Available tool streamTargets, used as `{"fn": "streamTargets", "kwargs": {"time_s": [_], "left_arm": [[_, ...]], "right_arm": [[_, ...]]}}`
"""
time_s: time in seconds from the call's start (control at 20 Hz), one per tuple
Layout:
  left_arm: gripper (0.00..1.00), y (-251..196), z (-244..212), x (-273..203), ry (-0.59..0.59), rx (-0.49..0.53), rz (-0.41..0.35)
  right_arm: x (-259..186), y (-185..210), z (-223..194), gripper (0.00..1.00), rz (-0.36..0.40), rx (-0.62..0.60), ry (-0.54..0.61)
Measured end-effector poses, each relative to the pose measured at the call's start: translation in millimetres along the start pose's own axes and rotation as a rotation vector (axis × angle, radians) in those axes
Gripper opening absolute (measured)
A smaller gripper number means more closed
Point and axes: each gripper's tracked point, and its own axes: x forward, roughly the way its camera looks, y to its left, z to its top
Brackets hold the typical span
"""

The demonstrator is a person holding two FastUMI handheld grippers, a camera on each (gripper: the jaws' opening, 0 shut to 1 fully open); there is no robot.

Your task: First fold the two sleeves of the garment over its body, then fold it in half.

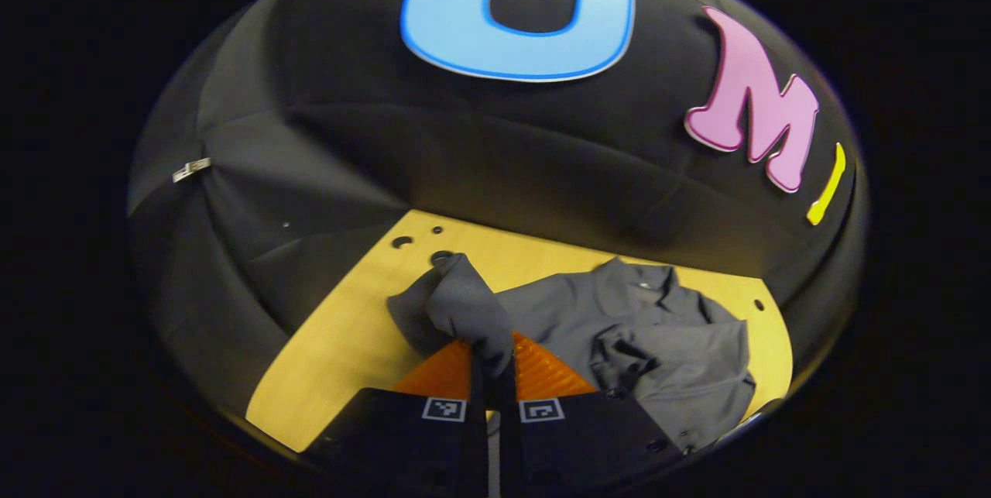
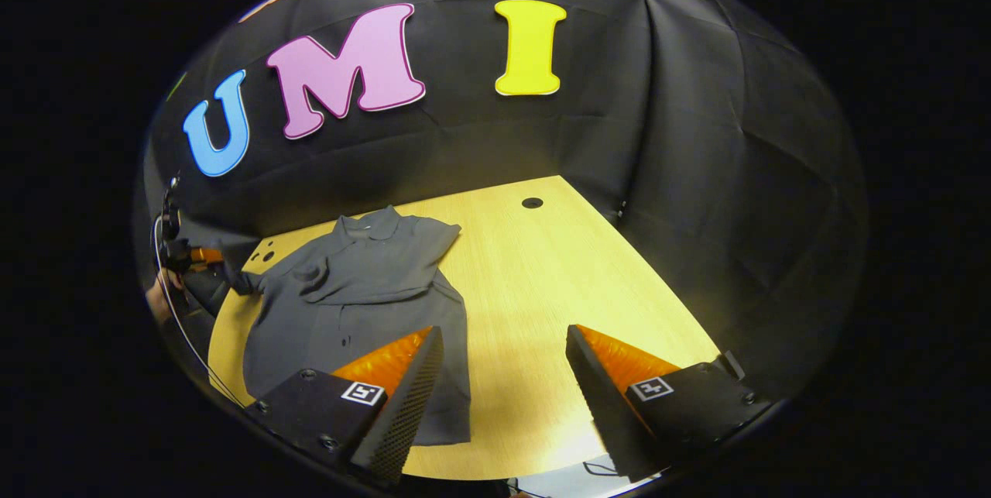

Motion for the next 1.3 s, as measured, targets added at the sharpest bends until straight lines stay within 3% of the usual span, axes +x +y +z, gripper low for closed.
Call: {"fn": "streamTargets", "kwargs": {"time_s": [0.25, 0.55, 0.8, 0.95, 1.15, 1.2, 1.3], "left_arm": [[0.11, -118.2, 14.0, 17.4, -0.013, 0.067, -0.184], [0.11, -258.2, -9.2, 27.8, 0.044, 0.03, -0.397], [0.11, -337.6, -45.6, 38.6, 0.132, 0.045, -0.499], [0.13, -367.4, -70.3, 51.8, 0.192, 0.081, -0.503], [0.32, -388.3, -98.6, 64.9, 0.264, 0.115, -0.492], [0.25, -389.7, -103.8, 68.3, 0.272, 0.113, -0.496], [0.57, -391.9, -105.7, 67.8, 0.282, 0.125, -0.499]], "right_arm": [[10.9, 0.4, -5.1, 0.99, 0.034, -0.032, 0.035], [16.7, 3.2, -6.0, 0.99, 0.078, -0.075, 0.046], [16.8, 5.7, -1.6, 0.99, 0.098, -0.099, 0.034], [19.7, 6.9, -5.3, 0.99, 0.099, -0.108, 0.043], [25.4, 7.2, -13.3, 0.99, 0.081, -0.13, 0.067], [26.5, 9.7, -15.1, 0.99, 0.081, -0.128, 0.073], [28.1, 16.5, -17.4, 0.99, 0.088, -0.123, 0.079]]}}
